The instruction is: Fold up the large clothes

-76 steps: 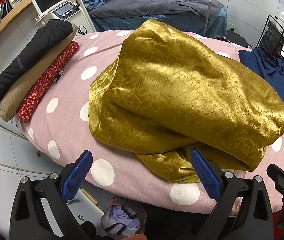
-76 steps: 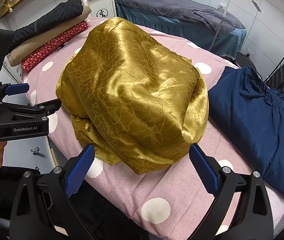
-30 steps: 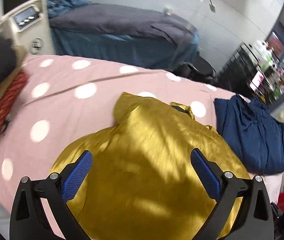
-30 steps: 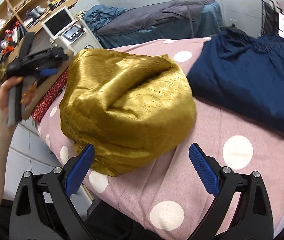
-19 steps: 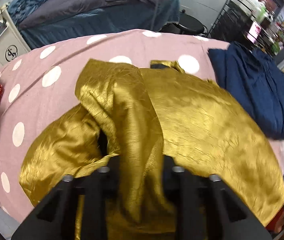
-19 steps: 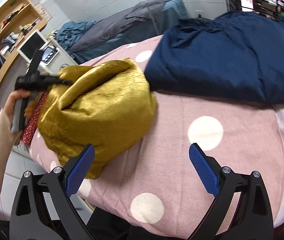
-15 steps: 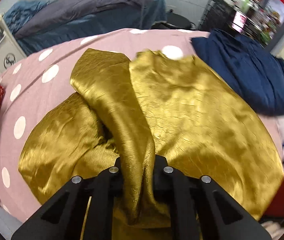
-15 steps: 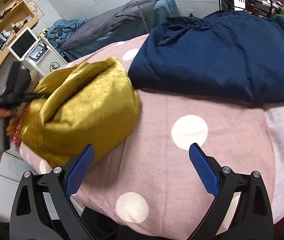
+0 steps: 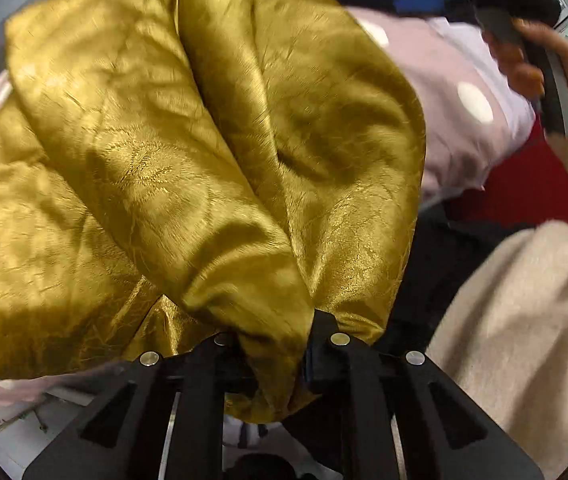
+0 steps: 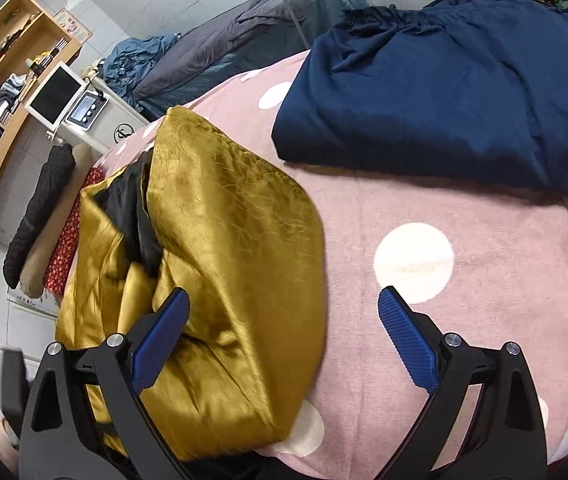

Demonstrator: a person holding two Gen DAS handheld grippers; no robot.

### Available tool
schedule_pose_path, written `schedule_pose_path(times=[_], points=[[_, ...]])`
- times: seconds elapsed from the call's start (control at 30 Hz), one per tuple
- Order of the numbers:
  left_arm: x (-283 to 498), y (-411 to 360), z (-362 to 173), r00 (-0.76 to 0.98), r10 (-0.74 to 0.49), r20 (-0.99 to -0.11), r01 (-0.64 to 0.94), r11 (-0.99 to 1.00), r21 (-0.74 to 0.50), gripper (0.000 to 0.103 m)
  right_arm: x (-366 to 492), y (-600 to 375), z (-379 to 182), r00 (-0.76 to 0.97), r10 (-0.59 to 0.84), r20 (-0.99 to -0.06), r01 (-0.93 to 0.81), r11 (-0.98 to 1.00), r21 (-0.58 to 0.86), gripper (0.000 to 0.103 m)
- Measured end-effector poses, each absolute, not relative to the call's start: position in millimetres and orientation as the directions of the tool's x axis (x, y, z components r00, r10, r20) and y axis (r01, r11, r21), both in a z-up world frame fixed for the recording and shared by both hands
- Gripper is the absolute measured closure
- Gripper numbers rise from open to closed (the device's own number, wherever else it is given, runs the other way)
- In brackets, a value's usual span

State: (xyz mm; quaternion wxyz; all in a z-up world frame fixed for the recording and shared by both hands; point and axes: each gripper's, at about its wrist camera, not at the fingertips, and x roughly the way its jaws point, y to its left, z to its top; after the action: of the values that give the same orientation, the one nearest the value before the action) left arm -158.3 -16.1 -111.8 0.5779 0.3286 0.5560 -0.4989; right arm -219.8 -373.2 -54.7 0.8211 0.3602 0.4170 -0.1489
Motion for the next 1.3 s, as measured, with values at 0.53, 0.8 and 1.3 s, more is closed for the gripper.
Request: schedule_pose_path(times=[0.53,0.8,1.3], points=[[-78.4,40.4,-22.9,0.006,-0.632,-0.775,0.857,0.403,-0.322,0.017,-121.3,-362.4,-61.3,0.653,0.068,-0.754,0.445,0.771,0.456,0.009],[-43.6,26.5,-31.7,0.128,-0.614,-0.779,0.728,0.592,-0.346,0.016,-72.7,-341.8,-89.1,0.609,0.048,-0.791,0.403,0.841,0.362,0.042],[-124.4,-29.4,-80.9,-0.138,-0.451,-0.882,0.894,0.327,-0.307,0.088,-201.9,-333.4,-83.6,0.542,0.200,-0.816,0.221,0.903,0.368,0.096]])
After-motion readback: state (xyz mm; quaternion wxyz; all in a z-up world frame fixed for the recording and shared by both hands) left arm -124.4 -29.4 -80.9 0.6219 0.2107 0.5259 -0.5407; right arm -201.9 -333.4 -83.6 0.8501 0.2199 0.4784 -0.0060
